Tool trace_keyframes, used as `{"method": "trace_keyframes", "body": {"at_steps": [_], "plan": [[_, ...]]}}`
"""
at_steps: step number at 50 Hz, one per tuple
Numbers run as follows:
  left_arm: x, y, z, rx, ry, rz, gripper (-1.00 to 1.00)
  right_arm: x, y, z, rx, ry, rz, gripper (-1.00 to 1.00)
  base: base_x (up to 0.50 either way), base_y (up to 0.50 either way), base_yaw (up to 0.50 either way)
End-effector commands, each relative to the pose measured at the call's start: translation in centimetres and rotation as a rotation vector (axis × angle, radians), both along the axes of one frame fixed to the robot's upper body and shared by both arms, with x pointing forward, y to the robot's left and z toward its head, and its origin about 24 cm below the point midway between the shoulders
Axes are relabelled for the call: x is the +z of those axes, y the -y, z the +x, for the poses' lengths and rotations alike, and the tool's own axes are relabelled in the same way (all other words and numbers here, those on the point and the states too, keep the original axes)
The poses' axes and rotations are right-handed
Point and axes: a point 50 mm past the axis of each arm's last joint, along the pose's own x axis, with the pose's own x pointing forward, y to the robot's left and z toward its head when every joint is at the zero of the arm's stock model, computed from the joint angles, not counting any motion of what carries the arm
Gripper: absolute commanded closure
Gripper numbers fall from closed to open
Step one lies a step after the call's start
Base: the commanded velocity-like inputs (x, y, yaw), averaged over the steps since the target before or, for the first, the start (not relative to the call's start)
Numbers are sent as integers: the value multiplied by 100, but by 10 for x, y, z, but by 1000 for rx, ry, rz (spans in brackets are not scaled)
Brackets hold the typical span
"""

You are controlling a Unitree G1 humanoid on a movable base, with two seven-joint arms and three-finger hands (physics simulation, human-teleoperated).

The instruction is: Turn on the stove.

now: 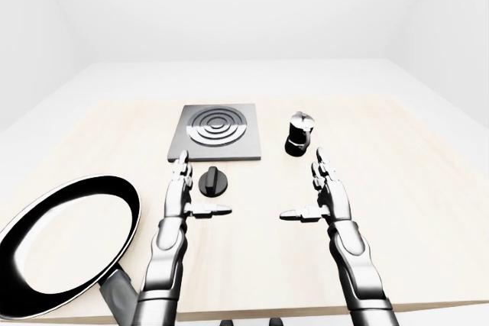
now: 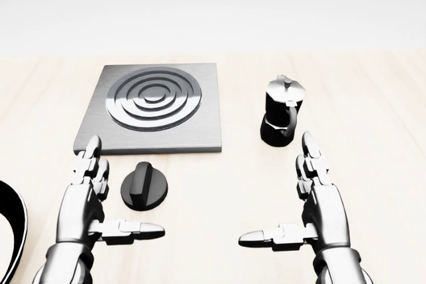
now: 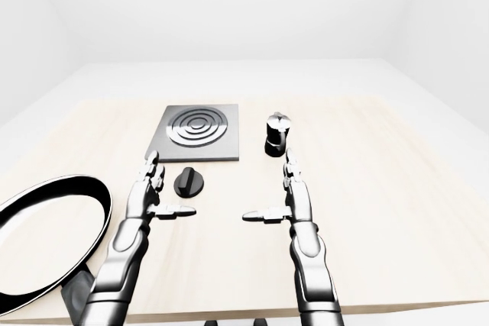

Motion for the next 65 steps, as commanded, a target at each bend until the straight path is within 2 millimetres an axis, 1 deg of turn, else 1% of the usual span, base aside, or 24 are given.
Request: {"method": "trace_keyframes", "body": {"at_steps": [1,9,29,35,40,44,48,65], "plan": [[-10,-3,6,8,-30,5,-100,1,0,0,-1,-2,0,-100,0,0,0],[-23,-1,8,2,-61,8,-100,0,0,0,0,-1,0,-100,0,0,0],[-34,4,7,-14,-110,19,-100,-1,0,0,0,0,0,-100,0,0,0],[-41,6,7,-23,-144,23,-100,-1,0,0,0,0,0,-100,0,0,0],[-40,9,7,-30,-137,27,-100,-1,0,0,0,1,0,-100,0,0,0],[-46,10,6,-37,-166,30,-100,0,0,-1,1,0,0,-100,0,0,0],[-44,13,5,-43,-156,32,-100,-1,0,-1,0,0,0,-100,0,0,0],[-53,21,4,-73,-197,43,-100,0,0,0,0,-2,0,-100,0,0,0]]}}
